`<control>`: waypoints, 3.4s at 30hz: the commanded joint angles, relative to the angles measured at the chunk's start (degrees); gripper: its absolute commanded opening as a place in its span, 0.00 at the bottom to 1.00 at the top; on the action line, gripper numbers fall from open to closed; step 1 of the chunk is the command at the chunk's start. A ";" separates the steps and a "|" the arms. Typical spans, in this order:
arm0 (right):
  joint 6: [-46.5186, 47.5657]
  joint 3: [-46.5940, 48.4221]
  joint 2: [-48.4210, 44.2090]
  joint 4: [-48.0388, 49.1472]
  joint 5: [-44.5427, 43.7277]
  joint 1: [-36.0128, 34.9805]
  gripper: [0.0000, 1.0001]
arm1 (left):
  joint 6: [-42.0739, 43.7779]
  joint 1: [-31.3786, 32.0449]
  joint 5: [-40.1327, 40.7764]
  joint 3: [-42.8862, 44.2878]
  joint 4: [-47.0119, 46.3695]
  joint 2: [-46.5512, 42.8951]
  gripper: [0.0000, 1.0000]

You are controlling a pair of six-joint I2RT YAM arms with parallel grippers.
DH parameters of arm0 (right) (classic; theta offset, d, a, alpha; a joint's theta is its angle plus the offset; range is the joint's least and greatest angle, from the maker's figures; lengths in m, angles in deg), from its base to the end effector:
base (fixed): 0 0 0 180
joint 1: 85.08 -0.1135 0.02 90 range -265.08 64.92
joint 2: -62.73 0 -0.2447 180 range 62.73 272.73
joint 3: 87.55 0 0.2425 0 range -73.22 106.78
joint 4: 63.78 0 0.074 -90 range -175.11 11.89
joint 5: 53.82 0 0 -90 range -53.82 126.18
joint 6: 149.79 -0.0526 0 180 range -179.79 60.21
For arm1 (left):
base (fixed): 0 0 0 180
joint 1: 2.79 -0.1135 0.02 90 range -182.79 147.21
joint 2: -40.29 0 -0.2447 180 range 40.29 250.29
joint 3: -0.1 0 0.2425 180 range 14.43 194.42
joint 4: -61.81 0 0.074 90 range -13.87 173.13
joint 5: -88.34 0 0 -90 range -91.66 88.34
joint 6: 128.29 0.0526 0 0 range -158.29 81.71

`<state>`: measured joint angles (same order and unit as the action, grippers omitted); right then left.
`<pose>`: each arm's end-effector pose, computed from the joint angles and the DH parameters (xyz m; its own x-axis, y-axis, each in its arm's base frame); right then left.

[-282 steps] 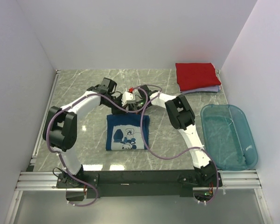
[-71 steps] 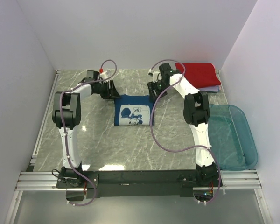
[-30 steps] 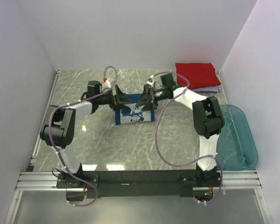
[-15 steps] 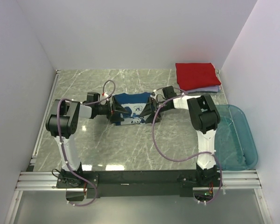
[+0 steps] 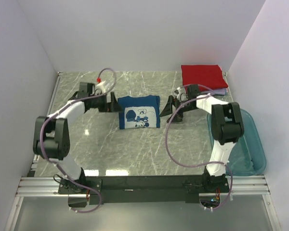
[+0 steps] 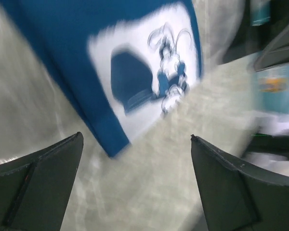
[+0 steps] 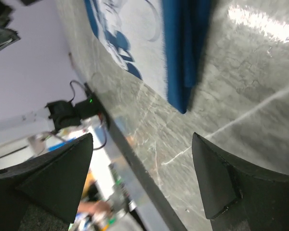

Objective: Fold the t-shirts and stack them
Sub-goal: Fold the tshirt, then neatly place the folded tshirt to the corner

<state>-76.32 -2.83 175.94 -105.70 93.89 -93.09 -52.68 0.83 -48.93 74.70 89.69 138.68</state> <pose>0.3541 0.0947 0.1265 -0.9954 0.0134 -0.0948 -0.0750 0.5066 0.8589 0.3425 -0.0604 0.1717 -0.8820 -0.1132 -0.4575 0.2873 0.6404 -0.7123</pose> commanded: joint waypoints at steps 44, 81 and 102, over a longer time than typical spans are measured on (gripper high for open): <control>-11.76 -9.74 -8.62 12.90 -7.36 6.52 0.89 | 58.86 40.86 23.01 16.81 -0.65 18.85 0.38; -55.88 -22.41 -2.65 61.86 -20.27 -6.04 0.87 | 45.33 35.06 11.67 20.67 -2.14 11.21 0.01; -57.21 -8.78 11.68 63.46 -27.83 -9.92 0.46 | 45.51 34.26 9.21 19.80 -1.34 10.68 0.00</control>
<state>-134.22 -13.45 185.97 -42.29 68.30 -102.00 -6.56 35.23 -37.24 94.24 89.52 152.40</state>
